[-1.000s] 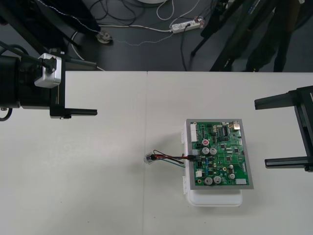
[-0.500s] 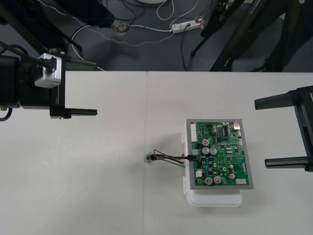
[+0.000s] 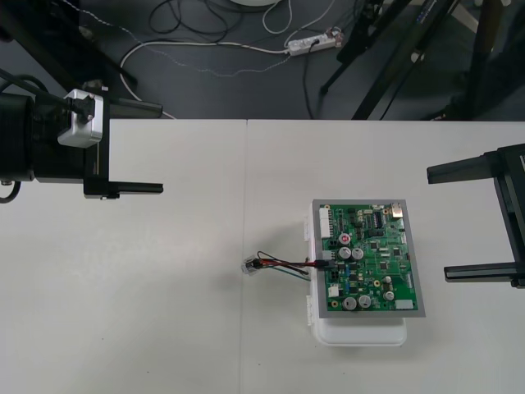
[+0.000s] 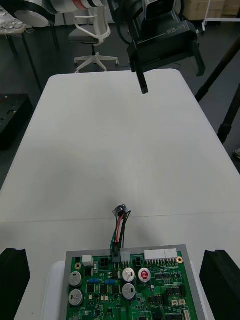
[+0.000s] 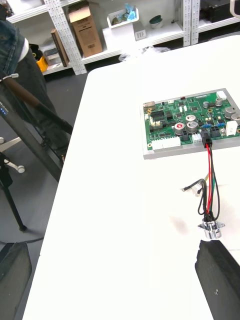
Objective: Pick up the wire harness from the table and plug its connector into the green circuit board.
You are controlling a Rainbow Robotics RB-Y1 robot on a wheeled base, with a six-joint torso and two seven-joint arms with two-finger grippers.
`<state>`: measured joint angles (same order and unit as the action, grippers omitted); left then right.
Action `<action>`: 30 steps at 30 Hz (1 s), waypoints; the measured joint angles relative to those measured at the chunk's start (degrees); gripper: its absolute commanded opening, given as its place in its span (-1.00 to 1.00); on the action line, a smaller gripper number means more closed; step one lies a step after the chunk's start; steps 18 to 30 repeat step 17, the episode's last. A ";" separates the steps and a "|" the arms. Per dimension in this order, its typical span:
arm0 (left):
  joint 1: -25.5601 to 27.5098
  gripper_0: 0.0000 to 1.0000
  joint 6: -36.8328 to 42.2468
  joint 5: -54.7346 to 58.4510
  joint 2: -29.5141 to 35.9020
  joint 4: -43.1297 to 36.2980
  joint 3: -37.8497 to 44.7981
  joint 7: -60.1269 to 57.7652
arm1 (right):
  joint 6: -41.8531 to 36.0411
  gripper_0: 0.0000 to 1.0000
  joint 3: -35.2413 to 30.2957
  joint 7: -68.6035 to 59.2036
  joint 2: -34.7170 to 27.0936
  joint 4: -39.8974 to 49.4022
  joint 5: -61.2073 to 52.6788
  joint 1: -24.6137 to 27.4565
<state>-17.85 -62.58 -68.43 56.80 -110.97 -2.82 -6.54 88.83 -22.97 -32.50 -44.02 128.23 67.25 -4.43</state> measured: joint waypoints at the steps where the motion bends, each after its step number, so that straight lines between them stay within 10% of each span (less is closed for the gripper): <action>1: 0.00 0.93 0.00 0.00 0.00 0.00 0.00 0.00 | 0.00 1.00 0.00 0.00 0.00 0.00 0.00 0.00; 30: 0.00 0.93 0.00 0.00 0.00 0.00 0.00 0.00 | 0.00 1.00 0.00 0.00 0.00 0.00 0.00 0.00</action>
